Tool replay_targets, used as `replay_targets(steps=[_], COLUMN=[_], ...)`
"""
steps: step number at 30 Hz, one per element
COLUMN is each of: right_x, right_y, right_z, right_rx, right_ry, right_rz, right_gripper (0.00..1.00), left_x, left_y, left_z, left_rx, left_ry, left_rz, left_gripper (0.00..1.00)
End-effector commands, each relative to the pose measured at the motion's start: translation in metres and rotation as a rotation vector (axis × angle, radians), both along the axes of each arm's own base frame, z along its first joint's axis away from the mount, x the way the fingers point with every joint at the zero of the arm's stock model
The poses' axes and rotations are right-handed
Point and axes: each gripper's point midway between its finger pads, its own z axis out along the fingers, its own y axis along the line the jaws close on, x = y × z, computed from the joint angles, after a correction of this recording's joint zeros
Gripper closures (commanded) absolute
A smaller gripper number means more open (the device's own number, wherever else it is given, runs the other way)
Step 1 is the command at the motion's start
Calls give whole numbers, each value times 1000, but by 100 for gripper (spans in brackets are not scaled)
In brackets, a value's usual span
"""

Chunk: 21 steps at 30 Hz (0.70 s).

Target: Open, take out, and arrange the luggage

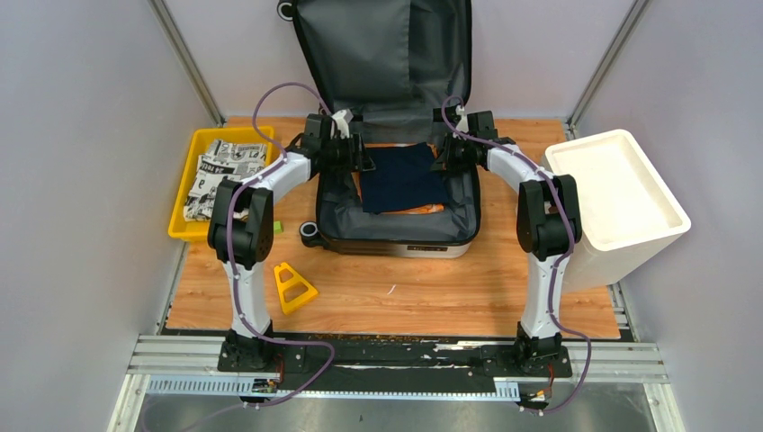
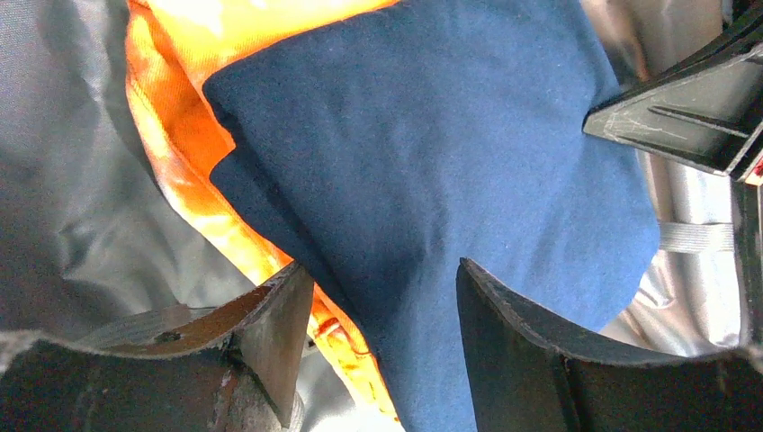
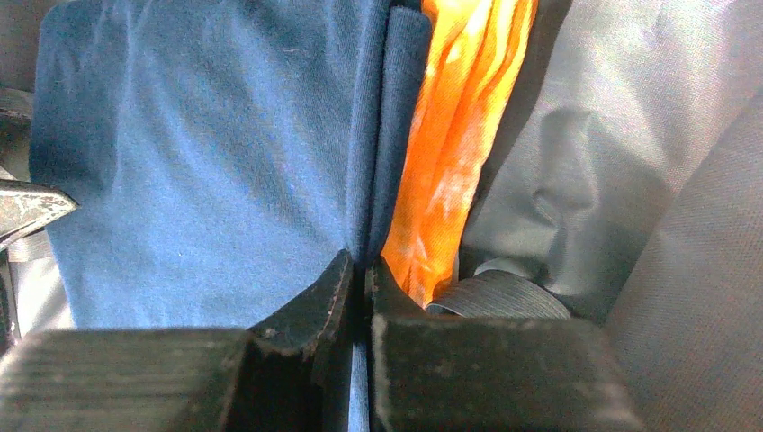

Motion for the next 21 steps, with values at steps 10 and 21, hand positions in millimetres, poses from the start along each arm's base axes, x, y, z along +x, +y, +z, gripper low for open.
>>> replay_targets(steps=[10,21], right_x=[11,9], right_y=[-9,-5], right_z=[14,18], right_rx=[-16,11], right_ry=[-61,-57], right_rz=[-20,-10], right_gripper=[100,100], left_x=[8,11], left_y=[-12,-18], left_z=[3,24], left_rx=[-88,-127], left_ry=[-14,-49], left_rz=[18,3], left_gripper=[31,70])
